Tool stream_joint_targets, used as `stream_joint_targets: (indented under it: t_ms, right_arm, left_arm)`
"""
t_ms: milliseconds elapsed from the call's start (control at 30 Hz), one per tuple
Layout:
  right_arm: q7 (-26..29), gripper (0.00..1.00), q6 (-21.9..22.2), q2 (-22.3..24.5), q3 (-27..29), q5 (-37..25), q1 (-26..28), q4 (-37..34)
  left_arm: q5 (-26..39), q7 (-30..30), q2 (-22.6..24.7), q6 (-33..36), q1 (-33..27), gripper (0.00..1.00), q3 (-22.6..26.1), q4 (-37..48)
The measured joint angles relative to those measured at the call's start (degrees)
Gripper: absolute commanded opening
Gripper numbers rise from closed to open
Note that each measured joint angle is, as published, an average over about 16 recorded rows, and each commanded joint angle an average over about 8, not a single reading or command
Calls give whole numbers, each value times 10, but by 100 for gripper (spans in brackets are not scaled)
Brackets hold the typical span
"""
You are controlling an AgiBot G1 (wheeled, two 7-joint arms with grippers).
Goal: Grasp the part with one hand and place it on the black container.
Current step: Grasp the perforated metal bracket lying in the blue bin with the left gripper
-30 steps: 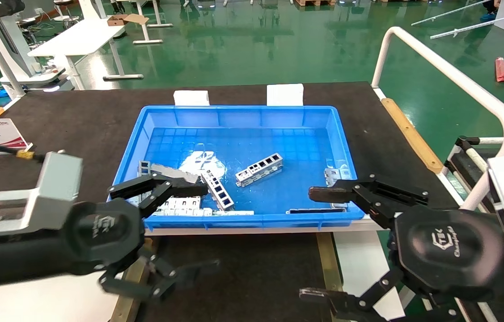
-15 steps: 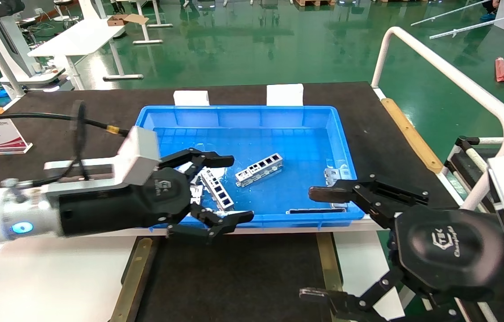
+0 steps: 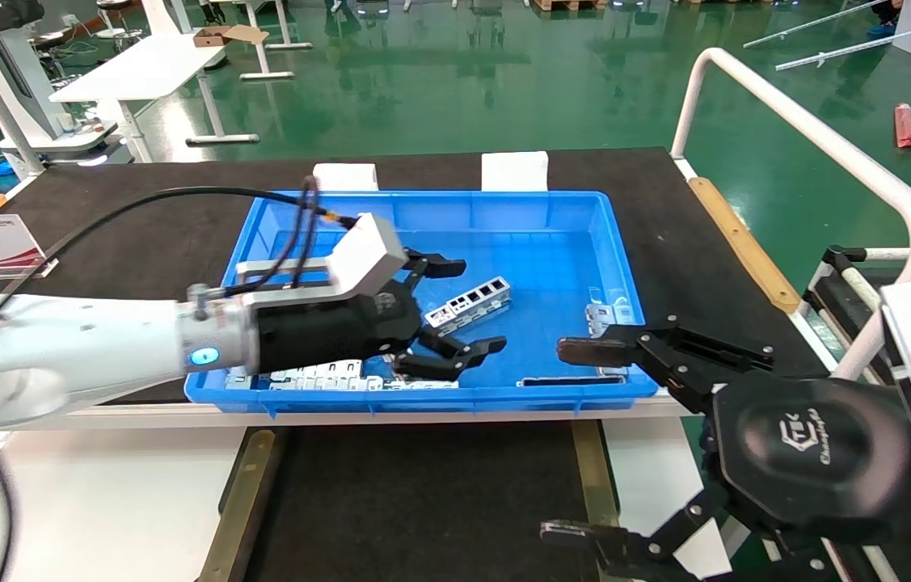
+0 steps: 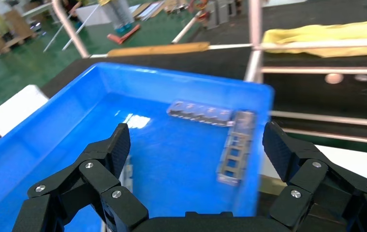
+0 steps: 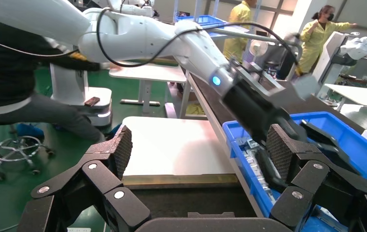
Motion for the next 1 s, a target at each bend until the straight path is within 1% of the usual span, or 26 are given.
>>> stream_joint_targets:
  t_ms: [200, 400, 600, 800, 833, 867, 900, 1000]
  right_arm:
    - [0, 100, 0, 0, 0, 0, 0, 0]
    - [0, 100, 0, 0, 0, 0, 0, 0]
    - [0, 100, 0, 0, -1, 1, 0, 0]
    - [0, 99, 0, 0, -1, 1, 0, 0]
    - [-1, 90, 0, 0, -1, 1, 0, 0]
    - [-1, 78, 0, 0, -1, 1, 0, 0]
    - [-1, 65, 0, 0, -1, 1, 0, 0]
    - [-1, 28, 1, 1, -1, 1, 0, 0]
  left_arm:
    - [12, 53, 56, -53, -25, 100, 1, 103]
    - [12, 100, 94, -109, -36, 100, 3, 177]
    - [4, 127, 112, -158, -32, 100, 12, 212]
    - [-13, 129, 116, -194, -21, 100, 29, 216]
    - [-16, 127, 116, -199, -19, 100, 32, 215]
    - [-19, 125, 116, -204, -17, 98, 36, 214]
    - [-22, 122, 117, -208, -15, 88, 39, 213]
    - [-33, 114, 117, -220, -11, 51, 50, 209]
